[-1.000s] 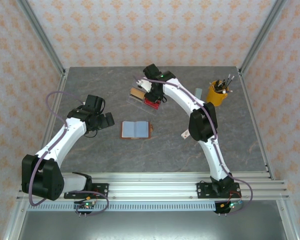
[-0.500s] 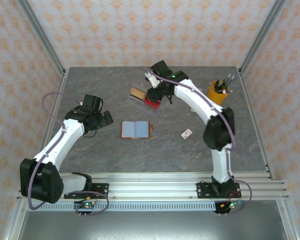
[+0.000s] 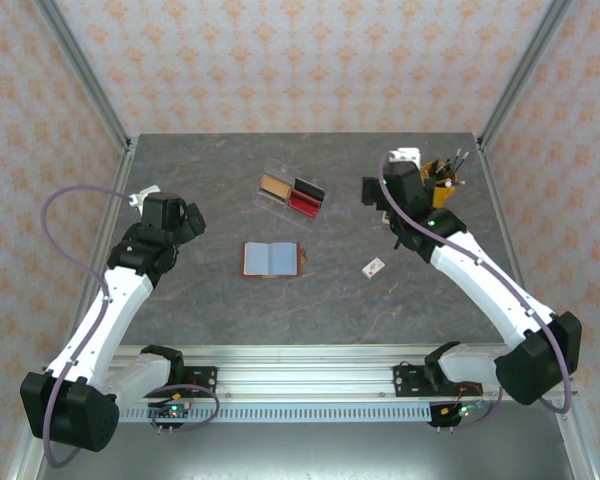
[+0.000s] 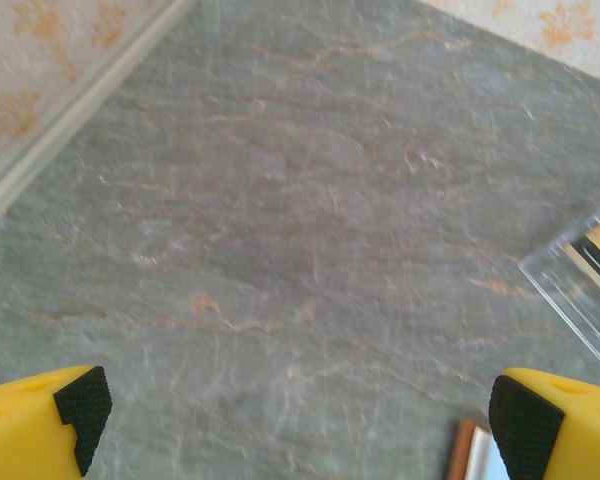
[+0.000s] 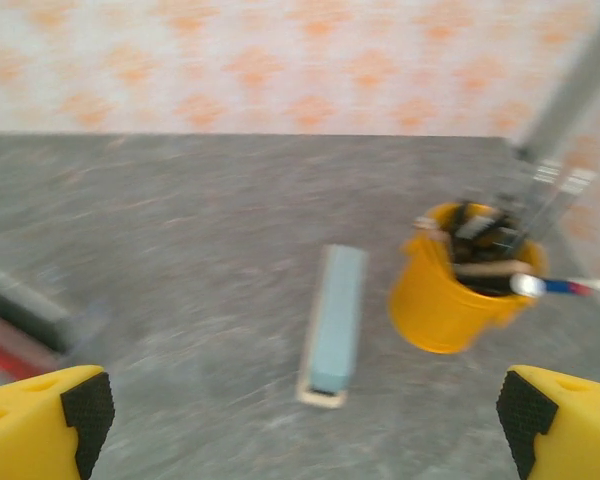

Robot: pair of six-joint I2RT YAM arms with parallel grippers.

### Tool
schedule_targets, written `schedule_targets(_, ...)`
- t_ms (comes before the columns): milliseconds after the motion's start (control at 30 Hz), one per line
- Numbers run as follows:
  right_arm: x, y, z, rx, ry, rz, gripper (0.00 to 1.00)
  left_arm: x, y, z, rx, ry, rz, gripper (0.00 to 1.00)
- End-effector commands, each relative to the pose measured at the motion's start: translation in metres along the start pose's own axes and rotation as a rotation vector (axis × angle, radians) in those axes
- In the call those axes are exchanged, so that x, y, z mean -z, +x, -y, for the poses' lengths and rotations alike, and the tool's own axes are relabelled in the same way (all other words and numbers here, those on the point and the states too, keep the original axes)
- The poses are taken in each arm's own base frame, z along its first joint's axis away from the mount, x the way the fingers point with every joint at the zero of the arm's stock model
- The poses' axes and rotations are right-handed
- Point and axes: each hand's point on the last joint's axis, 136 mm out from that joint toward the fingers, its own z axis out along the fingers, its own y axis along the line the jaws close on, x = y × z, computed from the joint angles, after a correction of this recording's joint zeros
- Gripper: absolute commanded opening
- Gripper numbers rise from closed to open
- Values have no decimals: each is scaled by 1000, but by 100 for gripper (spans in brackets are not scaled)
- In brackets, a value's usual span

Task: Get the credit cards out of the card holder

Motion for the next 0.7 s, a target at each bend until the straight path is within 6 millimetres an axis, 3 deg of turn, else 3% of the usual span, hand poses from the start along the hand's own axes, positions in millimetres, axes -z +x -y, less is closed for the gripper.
schedule_targets(0,-12,15,62,-136,277,72,100,-13,-15,-18,-31,-117,134,100)
schedule_targets(100,-28,48,97,-231,368,46,100,-26,-12,-27,-71,-180,178,100)
schedule_targets(300,-53,98,134,-289,442,58,100,-50,1,-31,-145,-214,230,100)
schedule_targets(567,-90,135,130,-157,447,27,100,-86,22,-14,-281,-139,257,100)
schedule_targets(667,-95,133,120,-138,373,65,100,-92,27,1,-318,-48,283,100)
